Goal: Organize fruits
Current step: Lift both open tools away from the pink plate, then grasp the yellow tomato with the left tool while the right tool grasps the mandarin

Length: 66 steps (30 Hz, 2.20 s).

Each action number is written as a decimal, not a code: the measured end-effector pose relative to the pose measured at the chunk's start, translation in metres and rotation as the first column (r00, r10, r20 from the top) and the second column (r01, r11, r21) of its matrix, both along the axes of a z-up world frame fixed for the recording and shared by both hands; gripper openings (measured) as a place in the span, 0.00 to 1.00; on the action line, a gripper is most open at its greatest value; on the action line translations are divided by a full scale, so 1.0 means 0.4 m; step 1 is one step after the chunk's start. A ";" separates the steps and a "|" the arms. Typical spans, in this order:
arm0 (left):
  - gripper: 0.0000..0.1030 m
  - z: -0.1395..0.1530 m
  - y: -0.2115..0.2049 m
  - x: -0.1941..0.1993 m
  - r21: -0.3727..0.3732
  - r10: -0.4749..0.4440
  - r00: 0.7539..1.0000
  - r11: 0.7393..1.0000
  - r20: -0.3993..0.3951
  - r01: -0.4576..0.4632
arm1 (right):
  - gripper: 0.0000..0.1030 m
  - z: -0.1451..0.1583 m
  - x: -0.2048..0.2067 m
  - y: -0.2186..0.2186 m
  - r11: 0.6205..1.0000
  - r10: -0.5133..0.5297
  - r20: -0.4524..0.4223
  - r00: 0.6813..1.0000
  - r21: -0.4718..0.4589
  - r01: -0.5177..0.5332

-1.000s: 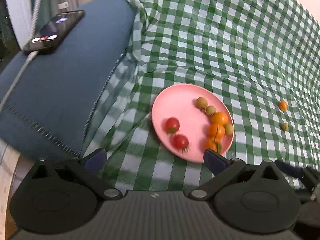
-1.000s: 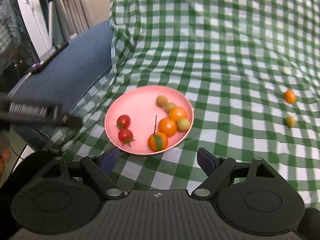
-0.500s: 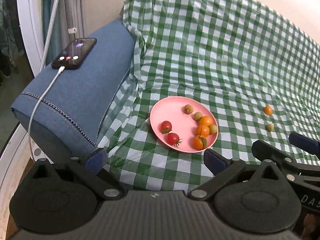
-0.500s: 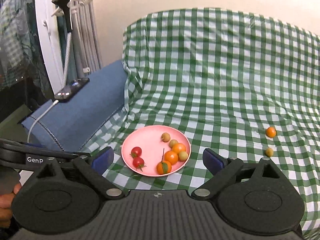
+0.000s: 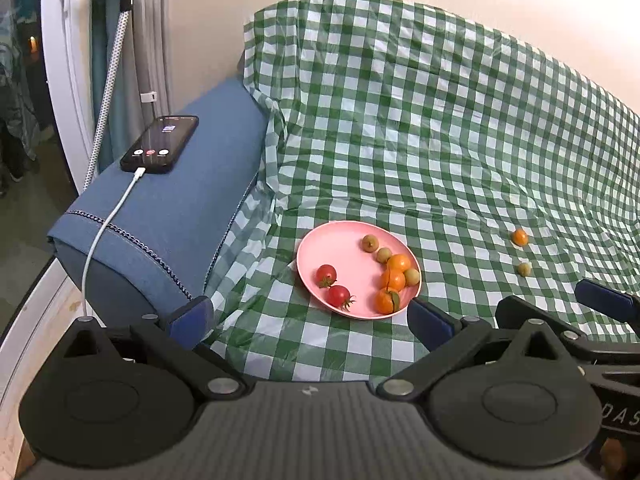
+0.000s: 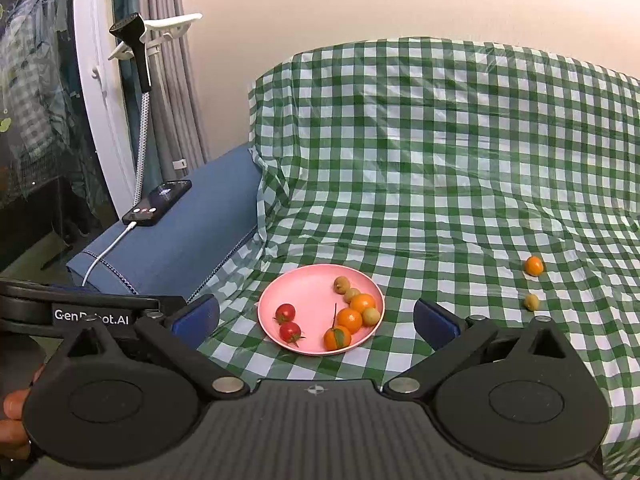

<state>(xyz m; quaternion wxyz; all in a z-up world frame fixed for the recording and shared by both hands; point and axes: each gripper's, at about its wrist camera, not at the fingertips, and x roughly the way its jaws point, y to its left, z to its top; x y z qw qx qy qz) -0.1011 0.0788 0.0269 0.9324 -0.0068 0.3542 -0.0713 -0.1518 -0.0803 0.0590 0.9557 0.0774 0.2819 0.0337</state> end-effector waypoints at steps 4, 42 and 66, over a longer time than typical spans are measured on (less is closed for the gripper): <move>1.00 0.002 0.004 -0.004 -0.002 0.002 1.000 1.000 0.002 -0.002 | 0.99 0.003 -0.007 0.002 1.000 0.001 0.005 1.000 0.005 -0.001; 1.00 -0.004 -0.326 0.175 0.078 -0.197 0.975 0.976 -0.099 0.206 | 0.99 -0.149 0.029 -0.333 0.921 -0.386 -0.061 0.920 0.028 0.388; 0.30 -0.501 -1.124 0.533 -0.034 -0.479 0.844 0.874 -0.242 0.486 | 0.99 -0.569 0.172 -0.974 0.670 -0.700 -0.251 0.669 0.094 0.736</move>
